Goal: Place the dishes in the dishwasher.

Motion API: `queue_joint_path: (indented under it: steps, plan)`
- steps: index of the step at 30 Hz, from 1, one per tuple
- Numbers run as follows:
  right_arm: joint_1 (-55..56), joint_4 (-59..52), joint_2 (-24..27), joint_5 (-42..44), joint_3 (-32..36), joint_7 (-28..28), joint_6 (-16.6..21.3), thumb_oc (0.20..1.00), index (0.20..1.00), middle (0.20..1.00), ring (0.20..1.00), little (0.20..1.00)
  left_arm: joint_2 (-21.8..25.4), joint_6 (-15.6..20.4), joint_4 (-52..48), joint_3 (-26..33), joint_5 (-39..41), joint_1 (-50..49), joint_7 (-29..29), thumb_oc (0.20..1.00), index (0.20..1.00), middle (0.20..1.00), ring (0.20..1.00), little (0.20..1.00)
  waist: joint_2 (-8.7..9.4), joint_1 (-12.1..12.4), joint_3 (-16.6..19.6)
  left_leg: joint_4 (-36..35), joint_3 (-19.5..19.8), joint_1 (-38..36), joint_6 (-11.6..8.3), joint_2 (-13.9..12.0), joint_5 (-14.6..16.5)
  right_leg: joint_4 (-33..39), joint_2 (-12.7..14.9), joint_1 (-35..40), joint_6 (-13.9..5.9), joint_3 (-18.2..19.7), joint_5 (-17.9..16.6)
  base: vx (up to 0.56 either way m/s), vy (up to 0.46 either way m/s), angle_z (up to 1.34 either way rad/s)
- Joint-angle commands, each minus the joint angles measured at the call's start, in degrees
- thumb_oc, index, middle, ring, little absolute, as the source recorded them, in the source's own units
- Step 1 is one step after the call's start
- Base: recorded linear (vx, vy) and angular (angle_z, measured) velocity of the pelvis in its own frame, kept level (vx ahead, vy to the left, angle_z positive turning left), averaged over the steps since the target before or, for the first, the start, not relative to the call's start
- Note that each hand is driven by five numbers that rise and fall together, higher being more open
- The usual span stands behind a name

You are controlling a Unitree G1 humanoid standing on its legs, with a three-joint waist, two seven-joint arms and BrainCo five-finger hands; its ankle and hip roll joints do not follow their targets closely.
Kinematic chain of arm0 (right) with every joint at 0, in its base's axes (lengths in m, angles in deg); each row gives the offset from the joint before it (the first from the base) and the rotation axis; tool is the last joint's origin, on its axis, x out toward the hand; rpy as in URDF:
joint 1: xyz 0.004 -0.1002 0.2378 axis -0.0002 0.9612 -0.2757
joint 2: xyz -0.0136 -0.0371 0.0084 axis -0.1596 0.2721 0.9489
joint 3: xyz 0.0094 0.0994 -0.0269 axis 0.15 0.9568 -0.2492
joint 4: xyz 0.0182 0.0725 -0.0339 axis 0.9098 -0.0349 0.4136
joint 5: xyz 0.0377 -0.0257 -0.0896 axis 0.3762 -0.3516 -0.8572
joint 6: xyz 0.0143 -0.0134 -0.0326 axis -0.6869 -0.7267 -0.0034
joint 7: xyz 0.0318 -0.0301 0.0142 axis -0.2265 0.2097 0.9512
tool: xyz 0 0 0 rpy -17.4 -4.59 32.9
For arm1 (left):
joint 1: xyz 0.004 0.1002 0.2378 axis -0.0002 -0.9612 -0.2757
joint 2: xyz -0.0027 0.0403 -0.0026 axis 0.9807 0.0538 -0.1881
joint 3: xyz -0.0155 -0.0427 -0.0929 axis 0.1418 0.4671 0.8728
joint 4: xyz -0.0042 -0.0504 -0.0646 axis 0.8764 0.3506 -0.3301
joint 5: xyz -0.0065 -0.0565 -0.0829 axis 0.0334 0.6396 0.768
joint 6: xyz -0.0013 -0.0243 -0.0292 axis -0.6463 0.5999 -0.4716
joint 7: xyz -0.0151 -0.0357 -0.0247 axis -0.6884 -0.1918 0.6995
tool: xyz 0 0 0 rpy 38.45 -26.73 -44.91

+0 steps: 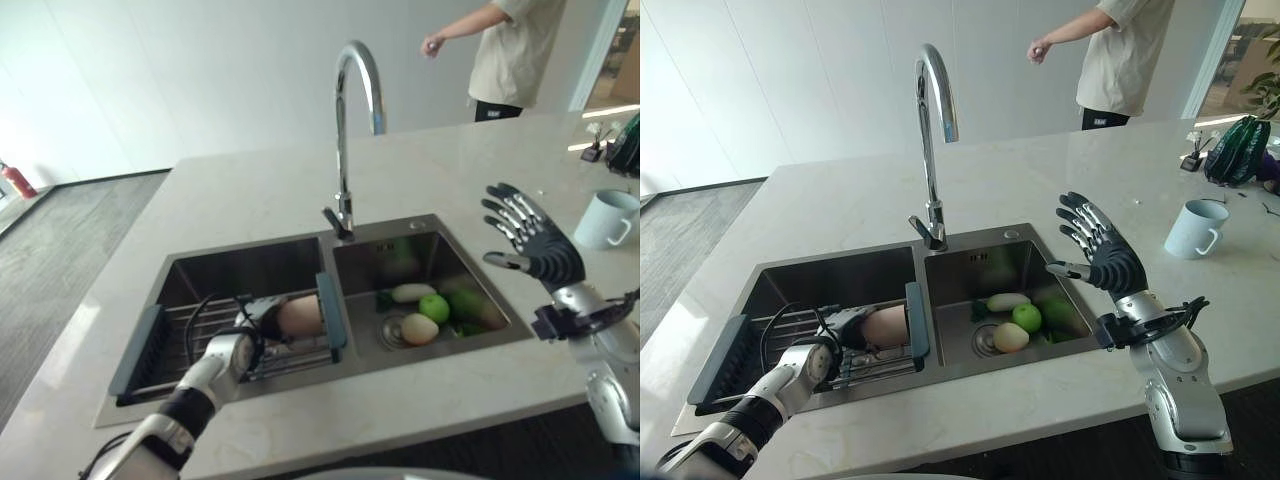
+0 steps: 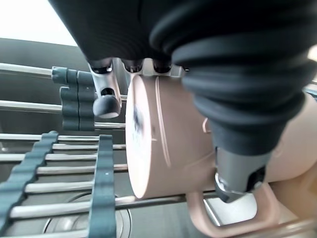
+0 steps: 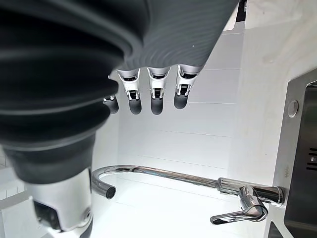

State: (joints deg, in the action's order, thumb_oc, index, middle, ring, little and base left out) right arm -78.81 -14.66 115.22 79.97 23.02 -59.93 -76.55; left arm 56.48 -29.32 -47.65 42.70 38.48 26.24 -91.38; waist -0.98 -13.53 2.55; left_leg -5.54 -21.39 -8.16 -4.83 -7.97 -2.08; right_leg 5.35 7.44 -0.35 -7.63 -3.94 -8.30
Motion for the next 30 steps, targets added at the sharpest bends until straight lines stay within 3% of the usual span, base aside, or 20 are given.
queue_joint_path:
  steps: [1,10,18,30]
  plan:
    - [-7.35,-1.48,2.64,-0.73,1.09,-0.87,2.70,1.000,1.000,1.000,1.000,1.000,1.15,0.35,4.61,-2.65,-4.08,3.76,1.27,0.200,0.200,0.200,0.200,0.200,0.00,-0.54,-3.29,0.54,-0.02,-1.60,1.75,-0.42,5.71,-0.35,-1.18,4.75,-2.27,-0.81,8.03,0.00,0.000,0.00]
    - [-5.58,-1.74,2.35,-1.28,2.34,-1.82,3.37,1.000,1.000,1.000,1.000,1.000,4.28,3.78,-1.60,0.09,-2.30,2.59,3.89,0.200,0.200,0.200,0.200,0.200,0.02,0.36,-3.42,0.54,0.54,-1.52,1.73,-0.30,5.78,-0.35,-0.94,4.86,-2.31,-1.45,7.92,0.00,0.000,0.00]
    - [-3.57,-2.09,1.47,-2.78,3.43,-3.88,4.27,1.000,1.000,1.000,1.000,1.000,10.18,6.28,-13.52,7.95,3.77,-1.10,5.33,0.200,0.200,0.200,0.200,0.200,0.05,2.23,-3.89,0.54,1.85,-1.42,1.60,-0.24,5.72,-0.35,-0.67,5.21,-2.15,-2.51,7.93,0.00,-0.001,0.00]
    - [-2.17,-2.49,0.79,-3.81,5.13,-5.50,4.60,1.000,1.000,1.000,1.000,1.000,12.67,7.32,-23.49,20.35,9.09,-7.90,7.31,0.200,0.200,0.200,0.200,0.200,0.61,4.47,-4.25,0.54,3.47,-1.10,1.28,-0.32,5.45,-0.35,-0.44,5.65,-1.72,-3.84,8.12,0.00,-0.003,0.06]
